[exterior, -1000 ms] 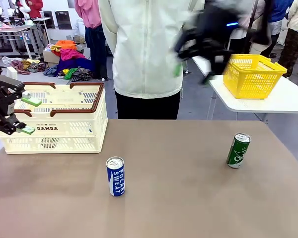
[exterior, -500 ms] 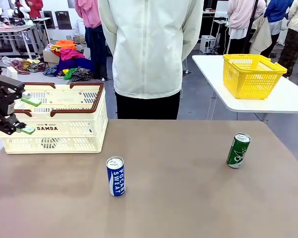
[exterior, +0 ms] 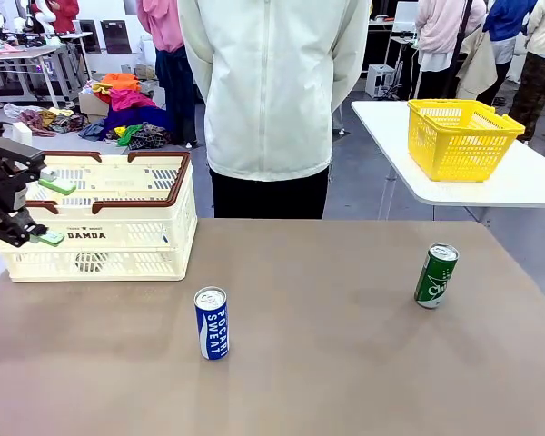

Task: Place the drinks into the Shopping basket.
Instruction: Pick up one drink and place it into the Shopping basket.

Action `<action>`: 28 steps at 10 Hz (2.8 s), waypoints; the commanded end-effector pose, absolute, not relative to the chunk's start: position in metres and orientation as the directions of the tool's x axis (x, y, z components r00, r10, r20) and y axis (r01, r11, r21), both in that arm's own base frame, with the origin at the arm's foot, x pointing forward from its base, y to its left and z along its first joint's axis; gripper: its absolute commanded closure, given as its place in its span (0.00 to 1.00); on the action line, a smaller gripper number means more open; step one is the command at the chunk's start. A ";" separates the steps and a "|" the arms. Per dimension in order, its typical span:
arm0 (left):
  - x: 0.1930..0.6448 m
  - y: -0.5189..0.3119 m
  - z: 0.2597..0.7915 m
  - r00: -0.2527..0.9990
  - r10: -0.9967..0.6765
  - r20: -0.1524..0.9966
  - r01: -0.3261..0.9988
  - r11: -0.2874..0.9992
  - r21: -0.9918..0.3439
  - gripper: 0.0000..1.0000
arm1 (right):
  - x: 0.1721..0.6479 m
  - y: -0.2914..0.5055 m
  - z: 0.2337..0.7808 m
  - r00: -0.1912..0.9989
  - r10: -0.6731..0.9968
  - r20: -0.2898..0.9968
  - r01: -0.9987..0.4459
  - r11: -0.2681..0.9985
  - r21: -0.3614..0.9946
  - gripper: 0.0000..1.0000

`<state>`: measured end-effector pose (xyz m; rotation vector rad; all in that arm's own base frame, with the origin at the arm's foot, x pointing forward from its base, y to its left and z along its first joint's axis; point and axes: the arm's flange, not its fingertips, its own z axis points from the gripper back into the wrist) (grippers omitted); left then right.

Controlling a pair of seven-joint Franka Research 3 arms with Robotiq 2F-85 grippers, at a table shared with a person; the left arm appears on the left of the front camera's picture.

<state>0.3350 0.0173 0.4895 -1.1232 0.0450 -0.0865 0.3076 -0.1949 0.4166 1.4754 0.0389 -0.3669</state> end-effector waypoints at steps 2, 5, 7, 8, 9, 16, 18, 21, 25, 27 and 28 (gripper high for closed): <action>0.333 0.019 0.491 0.995 -0.098 0.006 0.048 0.431 -0.901 0.00 | 0.294 -0.209 0.449 0.938 -0.221 -0.267 0.291 0.084 0.953 0.00; 0.333 0.019 0.491 0.995 -0.098 0.006 0.048 0.431 -0.901 0.00 | 0.294 -0.209 0.449 0.938 -0.221 -0.267 0.291 0.084 0.953 0.00; 0.333 -0.005 0.518 0.975 -0.221 0.033 0.129 0.438 -0.890 0.00 | 0.294 -0.209 0.449 0.938 -0.221 -0.267 0.291 0.084 0.953 0.00; 0.328 -0.053 0.552 0.955 -0.289 -0.063 0.120 0.575 -0.809 0.00 | 0.294 -0.209 0.449 0.938 -0.221 -0.267 0.291 0.084 0.953 0.00; 0.324 -0.114 0.582 0.961 -0.239 -0.138 0.088 0.739 -0.668 0.00 | 0.294 -0.209 0.449 0.938 -0.221 -0.267 0.291 0.084 0.953 0.00; 0.317 -0.288 0.561 0.994 0.046 0.104 -0.051 0.998 0.043 0.00 | 0.294 -0.209 0.449 0.938 -0.221 -0.267 0.291 0.084 0.953 0.00; 0.315 -0.287 0.568 0.999 0.008 0.047 -0.006 0.999 -0.043 0.00 | 0.294 -0.209 0.449 0.938 -0.221 -0.267 0.291 0.084 0.953 0.00; 0.315 -0.287 0.568 0.999 0.008 0.047 -0.006 0.999 -0.043 0.00 | 0.294 -0.209 0.449 0.938 -0.221 -0.267 0.291 0.084 0.953 0.00; 0.317 -0.306 0.514 0.996 0.038 0.078 -0.032 0.996 -0.078 0.00 | 0.294 -0.209 0.449 0.938 -0.221 -0.267 0.291 0.084 0.953 0.00; 0.311 -0.311 0.487 0.990 0.101 0.094 -0.101 0.995 -0.004 0.00 | 0.294 -0.209 0.449 0.938 -0.221 -0.267 0.291 0.084 0.953 0.00; 0.313 -0.315 0.474 0.987 0.128 0.099 -0.130 0.991 0.013 0.00 | 0.294 -0.209 0.449 0.938 -0.221 -0.267 0.291 0.084 0.953 0.00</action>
